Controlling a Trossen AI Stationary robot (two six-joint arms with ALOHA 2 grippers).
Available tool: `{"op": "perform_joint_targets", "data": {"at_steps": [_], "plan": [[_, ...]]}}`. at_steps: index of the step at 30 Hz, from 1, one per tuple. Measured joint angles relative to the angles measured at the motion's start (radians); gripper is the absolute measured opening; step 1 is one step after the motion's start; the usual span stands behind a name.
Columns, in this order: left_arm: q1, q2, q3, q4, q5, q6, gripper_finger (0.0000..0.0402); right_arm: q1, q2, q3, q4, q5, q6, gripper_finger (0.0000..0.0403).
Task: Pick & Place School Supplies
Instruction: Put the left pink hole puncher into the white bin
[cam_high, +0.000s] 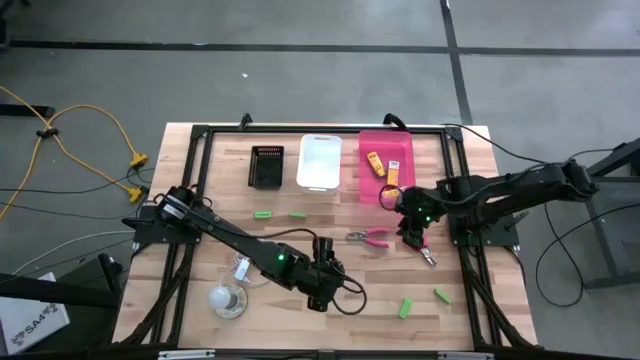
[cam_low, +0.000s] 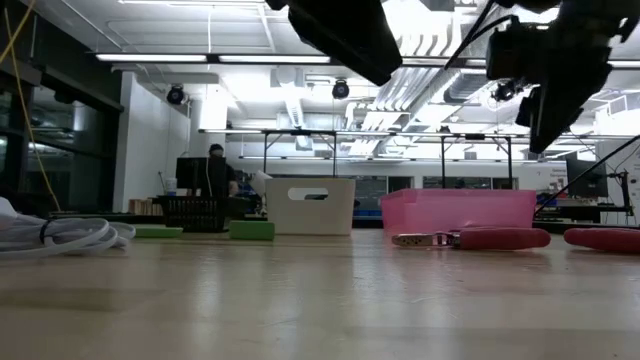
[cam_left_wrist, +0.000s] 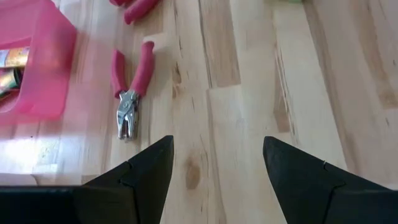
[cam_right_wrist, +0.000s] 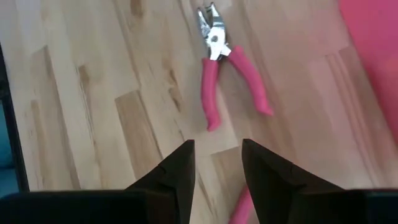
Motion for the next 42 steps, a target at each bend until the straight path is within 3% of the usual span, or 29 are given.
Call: {"op": "perform_joint_targets", "data": {"at_steps": [7,21,27,34,42], "plan": [[-0.002,0.0,0.0,0.009,0.001,-0.023,0.0239,0.121,0.0,0.0,0.035,0.093,0.052,0.0121],[0.001,0.0,0.0,0.014,0.0,-0.373,0.0239,0.248,0.012,-0.001,0.112,0.153,0.113,0.0121],[0.025,0.0,0.0,0.014,-0.002,-0.417,0.0239,0.273,0.081,-0.002,0.138,0.177,0.113,0.0121],[-0.012,0.0,-0.001,-0.112,-0.164,-0.397,0.0234,0.28,0.193,-0.003,0.183,0.168,0.113,0.0121],[-0.077,-0.016,-0.002,-0.299,-0.344,-0.412,0.0193,0.275,0.249,-0.003,0.205,0.15,0.113,0.0121]]}}
